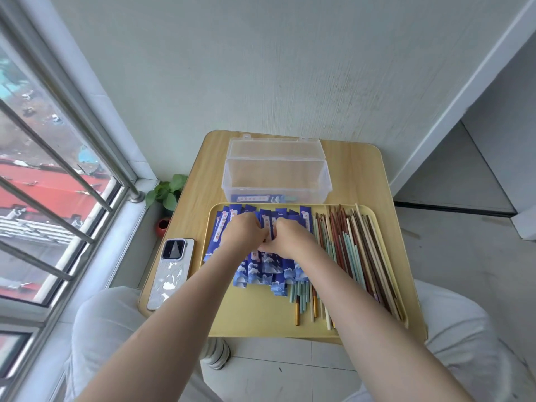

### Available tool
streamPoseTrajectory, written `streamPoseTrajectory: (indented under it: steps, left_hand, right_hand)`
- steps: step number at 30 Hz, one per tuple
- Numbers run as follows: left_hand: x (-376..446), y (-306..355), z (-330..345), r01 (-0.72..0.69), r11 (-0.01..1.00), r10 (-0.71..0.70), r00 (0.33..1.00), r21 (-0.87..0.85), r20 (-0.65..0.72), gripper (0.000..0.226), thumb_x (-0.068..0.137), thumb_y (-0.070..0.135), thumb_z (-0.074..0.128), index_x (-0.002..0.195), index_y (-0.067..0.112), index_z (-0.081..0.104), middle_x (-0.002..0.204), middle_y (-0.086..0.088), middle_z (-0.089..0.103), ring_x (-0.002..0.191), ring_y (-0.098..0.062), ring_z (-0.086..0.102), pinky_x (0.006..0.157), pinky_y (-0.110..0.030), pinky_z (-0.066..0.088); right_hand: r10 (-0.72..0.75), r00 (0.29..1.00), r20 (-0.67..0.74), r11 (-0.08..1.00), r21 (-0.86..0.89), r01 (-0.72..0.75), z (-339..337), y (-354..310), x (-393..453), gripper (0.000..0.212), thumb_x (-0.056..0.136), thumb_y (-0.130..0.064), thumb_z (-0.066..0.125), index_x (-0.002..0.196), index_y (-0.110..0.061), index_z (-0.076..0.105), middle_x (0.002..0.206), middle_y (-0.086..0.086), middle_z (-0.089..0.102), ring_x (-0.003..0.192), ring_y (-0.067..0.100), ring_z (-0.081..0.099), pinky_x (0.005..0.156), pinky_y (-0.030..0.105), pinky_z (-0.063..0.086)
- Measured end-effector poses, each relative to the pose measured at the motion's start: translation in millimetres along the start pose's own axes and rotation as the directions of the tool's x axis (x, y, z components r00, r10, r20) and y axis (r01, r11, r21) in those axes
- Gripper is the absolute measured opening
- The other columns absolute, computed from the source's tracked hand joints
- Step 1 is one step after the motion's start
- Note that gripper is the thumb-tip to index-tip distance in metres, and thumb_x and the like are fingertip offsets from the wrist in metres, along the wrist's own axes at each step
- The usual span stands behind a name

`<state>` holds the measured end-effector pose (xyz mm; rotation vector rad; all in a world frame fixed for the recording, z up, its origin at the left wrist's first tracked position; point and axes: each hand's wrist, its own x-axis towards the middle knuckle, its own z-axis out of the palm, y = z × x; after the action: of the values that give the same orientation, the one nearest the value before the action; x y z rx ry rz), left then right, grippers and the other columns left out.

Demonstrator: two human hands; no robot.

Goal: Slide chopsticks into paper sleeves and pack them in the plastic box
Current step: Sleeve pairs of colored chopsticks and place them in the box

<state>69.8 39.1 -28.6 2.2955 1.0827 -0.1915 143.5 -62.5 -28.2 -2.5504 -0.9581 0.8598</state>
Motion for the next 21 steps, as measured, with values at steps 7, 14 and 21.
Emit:
streamPoseTrajectory:
  steps: [7, 14, 21]
  left_hand:
    - [-4.3, -6.0, 0.7, 0.064, 0.978, -0.056, 0.997, -0.200, 0.047, 0.021, 0.088, 0.016, 0.062, 0.081, -0.001, 0.072, 0.062, -0.010, 0.062, 0.055, -0.021, 0.053, 0.054, -0.029, 0.044]
    - [-10.4, -1.4, -6.6, 0.101, 0.859, -0.077, 0.995, -0.502, 0.068, 0.029, 0.095, 0.027, 0.064, 0.090, -0.001, 0.071, 0.070, -0.008, 0.068, 0.053, -0.017, 0.061, 0.045, -0.024, 0.051]
    - [-16.4, -5.8, -9.3, 0.251, 0.496, -0.073, 0.966, -0.831, 0.248, 0.034, 0.089, 0.033, 0.076, 0.097, 0.003, 0.062, 0.083, -0.010, 0.064, 0.064, -0.018, 0.065, 0.054, -0.027, 0.048]
  right_hand:
    - [0.079, 0.993, -0.086, 0.984, 0.165, -0.064, 13.4, -2.5, -10.5, 0.040, 0.089, -0.035, 0.068, 0.107, -0.005, 0.048, 0.078, 0.004, 0.051, 0.052, 0.014, 0.040, 0.043, 0.027, 0.027]
    - [0.045, 0.978, -0.203, 0.962, 0.272, 0.012, -0.8, -1.8, -25.0, 0.043, 0.094, -0.024, 0.059, 0.059, -0.014, 0.037, 0.054, 0.001, 0.036, 0.048, 0.020, 0.031, 0.049, 0.029, 0.023]
    - [-0.066, 0.990, -0.122, 0.859, 0.499, 0.118, -27.6, 7.5, -38.4, 0.020, 0.096, -0.016, 0.053, 0.100, 0.000, 0.065, 0.078, 0.006, 0.062, 0.071, 0.020, 0.057, 0.063, 0.029, 0.046]
